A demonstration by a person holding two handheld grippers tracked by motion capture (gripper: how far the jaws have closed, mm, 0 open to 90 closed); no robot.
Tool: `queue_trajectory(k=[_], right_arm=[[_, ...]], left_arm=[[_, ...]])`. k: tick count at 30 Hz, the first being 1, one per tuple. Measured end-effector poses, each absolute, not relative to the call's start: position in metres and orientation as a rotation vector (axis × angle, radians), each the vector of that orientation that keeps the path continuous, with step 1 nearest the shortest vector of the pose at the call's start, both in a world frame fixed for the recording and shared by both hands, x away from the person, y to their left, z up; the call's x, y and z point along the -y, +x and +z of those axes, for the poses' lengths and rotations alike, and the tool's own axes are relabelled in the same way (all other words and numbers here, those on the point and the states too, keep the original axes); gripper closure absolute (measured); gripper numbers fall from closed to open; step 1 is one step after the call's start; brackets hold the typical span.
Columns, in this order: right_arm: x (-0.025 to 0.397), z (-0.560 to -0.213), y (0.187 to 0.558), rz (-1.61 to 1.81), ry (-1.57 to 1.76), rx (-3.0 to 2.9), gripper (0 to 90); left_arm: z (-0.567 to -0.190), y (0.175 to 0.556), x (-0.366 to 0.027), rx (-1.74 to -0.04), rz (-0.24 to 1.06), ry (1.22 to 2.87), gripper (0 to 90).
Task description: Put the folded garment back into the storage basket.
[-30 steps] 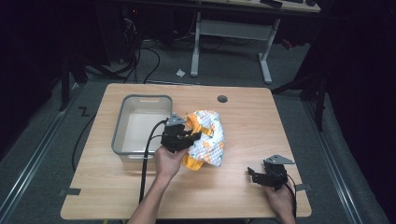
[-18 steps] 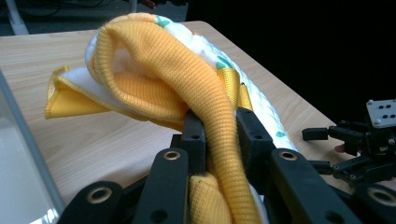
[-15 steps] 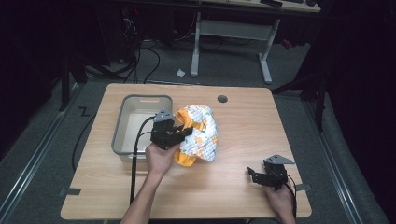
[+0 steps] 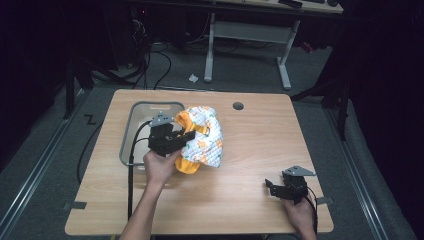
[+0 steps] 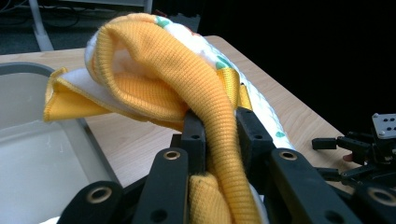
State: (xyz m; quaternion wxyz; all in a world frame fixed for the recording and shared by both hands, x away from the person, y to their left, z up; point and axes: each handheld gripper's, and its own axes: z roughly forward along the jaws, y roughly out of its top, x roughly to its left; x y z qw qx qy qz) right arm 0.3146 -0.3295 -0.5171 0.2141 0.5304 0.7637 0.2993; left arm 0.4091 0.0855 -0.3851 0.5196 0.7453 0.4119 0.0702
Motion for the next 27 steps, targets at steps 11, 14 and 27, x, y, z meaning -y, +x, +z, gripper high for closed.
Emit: queue_trajectory(k=[11,14,27], right_arm=[[0.330,-0.517,0.315,0.830,1.472,-2.118,22.5],[0.330,-0.517,0.315,0.829,1.472,-2.118,22.5],[0.329,-0.517,0.315,0.830,1.475,-2.117,22.5]], left_arm=[[-0.382,0.409,-0.103,-1.009,0.188,1.764,75.6],[-0.382,0.410,-0.108,-1.023,0.196,1.764,75.6],[-0.378,0.411,-0.128,-1.051,0.222,1.745,75.5]])
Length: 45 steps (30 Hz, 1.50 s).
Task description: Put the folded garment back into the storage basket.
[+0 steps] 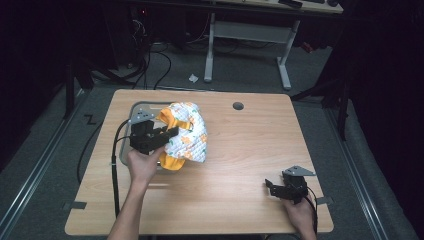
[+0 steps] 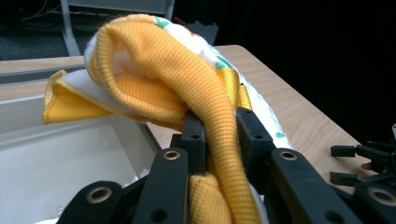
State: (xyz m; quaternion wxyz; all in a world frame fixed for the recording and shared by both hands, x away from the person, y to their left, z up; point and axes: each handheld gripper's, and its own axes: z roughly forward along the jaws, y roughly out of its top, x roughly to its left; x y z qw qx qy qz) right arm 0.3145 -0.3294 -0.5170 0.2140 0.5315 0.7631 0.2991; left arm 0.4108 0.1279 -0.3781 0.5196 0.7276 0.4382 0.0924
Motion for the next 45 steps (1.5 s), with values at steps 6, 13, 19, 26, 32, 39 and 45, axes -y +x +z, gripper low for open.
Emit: queue_trajectory(k=[6,13,19,26,32,39,45], right_arm=[[0.330,-0.517,0.315,0.830,1.471,-2.118,22.5],[0.329,-0.517,0.315,0.830,1.475,-2.117,22.5],[0.330,-0.517,0.315,0.829,1.473,-2.117,22.5],[0.329,-0.517,0.315,0.829,1.475,-2.117,22.5],[0.329,-0.517,0.315,0.829,1.475,-2.117,22.5],[0.330,-0.517,0.315,0.828,1.473,-2.117,22.5],[0.330,-0.517,0.315,0.828,1.474,-2.117,22.5]], left_arm=[[-0.378,0.413,-0.139,-1.075,0.231,1.742,75.5],[-0.378,0.415,-0.150,-1.091,0.239,1.734,75.4],[-0.377,0.417,-0.157,-1.106,0.249,1.740,75.4],[-0.378,0.421,-0.163,-1.118,0.263,1.758,75.3],[-0.382,0.423,-0.166,-1.131,0.292,1.781,75.3],[-0.387,0.429,-0.172,-1.162,0.312,1.814,75.3],[-0.396,0.436,-0.175,-1.188,0.312,1.844,75.3]])
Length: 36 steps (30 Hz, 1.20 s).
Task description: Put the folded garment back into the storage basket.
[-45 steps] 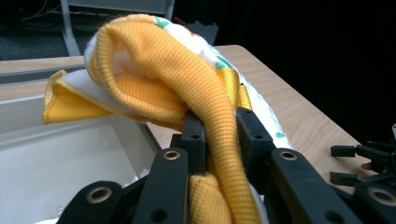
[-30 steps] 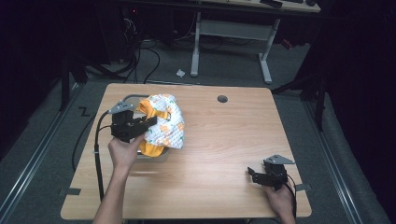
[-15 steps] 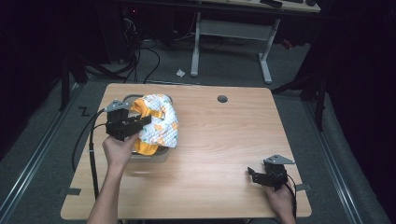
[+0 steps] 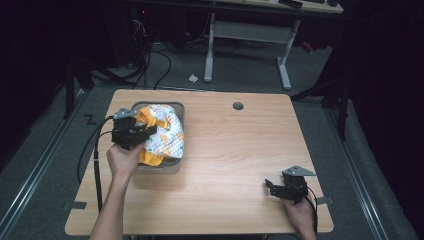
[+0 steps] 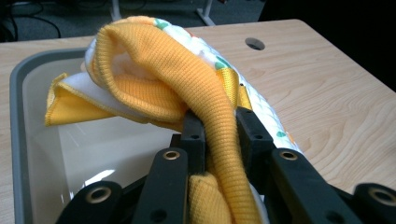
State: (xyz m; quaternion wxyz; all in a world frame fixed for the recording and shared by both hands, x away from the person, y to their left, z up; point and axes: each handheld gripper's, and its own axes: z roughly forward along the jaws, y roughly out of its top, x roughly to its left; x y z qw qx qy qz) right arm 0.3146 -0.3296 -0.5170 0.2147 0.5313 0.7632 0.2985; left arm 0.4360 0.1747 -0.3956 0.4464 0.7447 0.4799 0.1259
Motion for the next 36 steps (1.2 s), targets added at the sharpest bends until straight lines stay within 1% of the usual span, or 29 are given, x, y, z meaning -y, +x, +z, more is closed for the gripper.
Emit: queue_trajectory(k=[12,17,29,32,36], right_arm=[[0.330,-0.517,0.315,0.828,1.474,-2.116,22.5],[0.330,-0.517,0.315,0.828,1.473,-2.117,22.5],[0.330,-0.517,0.315,0.828,1.474,-2.117,22.5],[0.330,-0.517,0.315,0.827,1.474,-2.116,22.5],[0.330,-0.517,0.315,0.827,1.474,-2.117,22.5]], left_arm=[[-0.415,0.456,-0.172,-1.249,0.314,1.926,75.1],[-0.420,0.458,-0.169,-1.261,0.344,1.970,74.9],[-0.431,0.465,-0.165,-1.295,0.342,2.018,73.6],[-0.435,0.469,-0.165,-1.312,0.308,2.019,73.3],[-0.437,0.470,-0.164,-1.319,0.308,2.026,73.0]])
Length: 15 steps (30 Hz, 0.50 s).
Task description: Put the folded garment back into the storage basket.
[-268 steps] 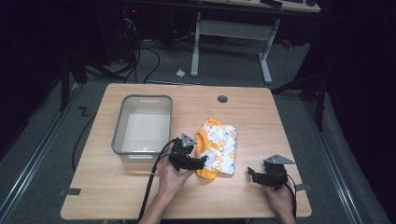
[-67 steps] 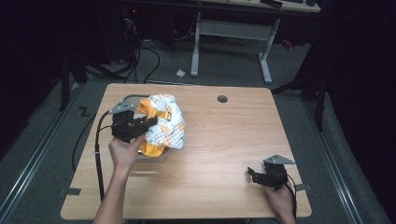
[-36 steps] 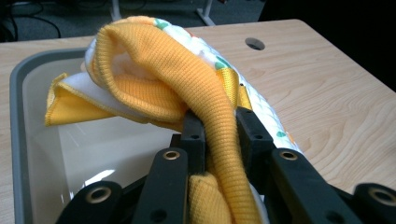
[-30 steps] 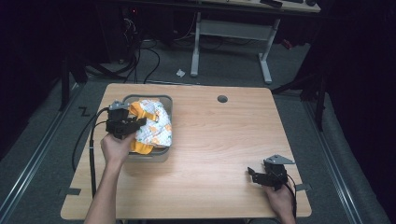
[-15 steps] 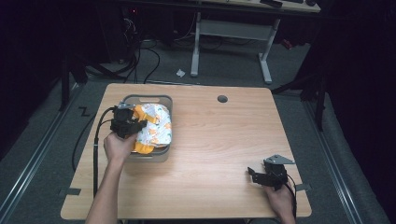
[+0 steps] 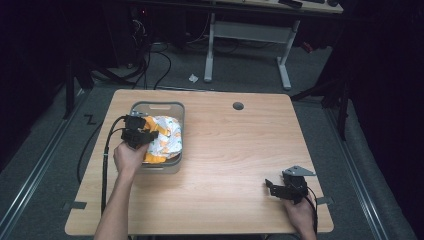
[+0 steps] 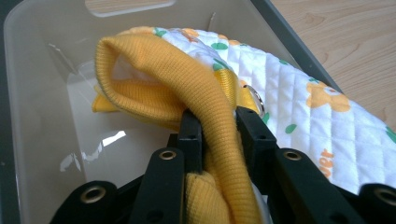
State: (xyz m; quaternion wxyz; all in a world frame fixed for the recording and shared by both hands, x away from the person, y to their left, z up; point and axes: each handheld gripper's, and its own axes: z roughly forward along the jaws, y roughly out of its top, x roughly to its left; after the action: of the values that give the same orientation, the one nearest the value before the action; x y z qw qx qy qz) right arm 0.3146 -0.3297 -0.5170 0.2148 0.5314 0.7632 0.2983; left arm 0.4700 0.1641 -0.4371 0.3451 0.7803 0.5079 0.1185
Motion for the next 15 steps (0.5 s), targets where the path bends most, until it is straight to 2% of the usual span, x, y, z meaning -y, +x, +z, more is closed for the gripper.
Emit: queue_trajectory(k=[10,15], right_arm=[[0.330,-0.517,0.315,0.827,1.474,-2.116,22.5],[0.330,-0.517,0.315,0.827,1.474,-2.116,22.5]], left_arm=[[-0.446,0.476,-0.161,-1.371,0.295,2.052,70.3],[-0.448,0.478,-0.159,-1.415,0.321,2.066,61.8]])
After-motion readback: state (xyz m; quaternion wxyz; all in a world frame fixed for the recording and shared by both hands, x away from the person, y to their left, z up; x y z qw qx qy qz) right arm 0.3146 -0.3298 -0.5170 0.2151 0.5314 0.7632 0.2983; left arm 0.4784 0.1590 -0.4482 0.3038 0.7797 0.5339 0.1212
